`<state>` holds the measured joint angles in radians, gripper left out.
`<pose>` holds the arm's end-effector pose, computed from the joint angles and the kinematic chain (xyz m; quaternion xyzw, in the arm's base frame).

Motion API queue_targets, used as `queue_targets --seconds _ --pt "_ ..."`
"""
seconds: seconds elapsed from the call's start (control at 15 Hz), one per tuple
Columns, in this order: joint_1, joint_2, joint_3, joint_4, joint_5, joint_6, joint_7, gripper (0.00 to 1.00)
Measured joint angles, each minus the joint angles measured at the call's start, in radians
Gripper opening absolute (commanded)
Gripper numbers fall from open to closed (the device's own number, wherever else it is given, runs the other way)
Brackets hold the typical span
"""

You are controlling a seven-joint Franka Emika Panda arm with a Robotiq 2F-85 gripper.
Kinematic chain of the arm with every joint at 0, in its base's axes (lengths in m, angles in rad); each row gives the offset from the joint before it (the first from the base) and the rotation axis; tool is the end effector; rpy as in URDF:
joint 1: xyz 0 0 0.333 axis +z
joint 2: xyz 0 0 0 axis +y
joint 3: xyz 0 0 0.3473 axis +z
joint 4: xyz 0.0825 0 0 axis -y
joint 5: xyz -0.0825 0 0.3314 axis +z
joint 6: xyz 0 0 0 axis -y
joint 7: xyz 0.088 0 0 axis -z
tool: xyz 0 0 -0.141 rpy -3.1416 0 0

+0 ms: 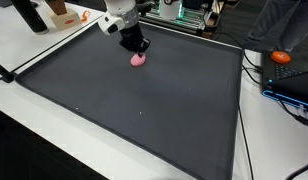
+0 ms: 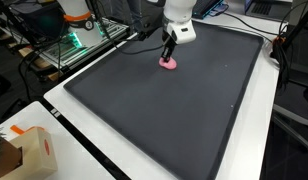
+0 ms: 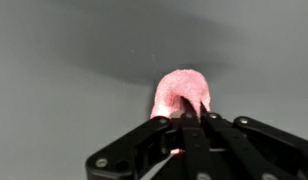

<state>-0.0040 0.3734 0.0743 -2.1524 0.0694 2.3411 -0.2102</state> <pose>0.5216 0.0391 0.2493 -0.9888 -0.1117 0.0892 0.0426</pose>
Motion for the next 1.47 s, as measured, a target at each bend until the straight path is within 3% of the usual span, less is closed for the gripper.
queue_targets --seconds 0.07,0.13,0.33,0.8,0.93,1.47 --pt "0.000 0.000 0.000 0.000 0.000 0.000 0.000 0.01" --pt "0.000 0.000 0.000 0.000 0.000 0.000 -0.001 0.29" --pt "0.000 0.000 0.000 0.000 0.000 0.000 -0.001 0.43" --pt "0.000 0.000 0.002 0.000 0.000 0.000 -0.001 0.95" --pt "0.000 0.000 0.001 0.002 0.000 0.000 -0.001 1.00" --pt "0.014 -0.005 0.002 0.064 -0.054 -0.006 -0.012 1.00"
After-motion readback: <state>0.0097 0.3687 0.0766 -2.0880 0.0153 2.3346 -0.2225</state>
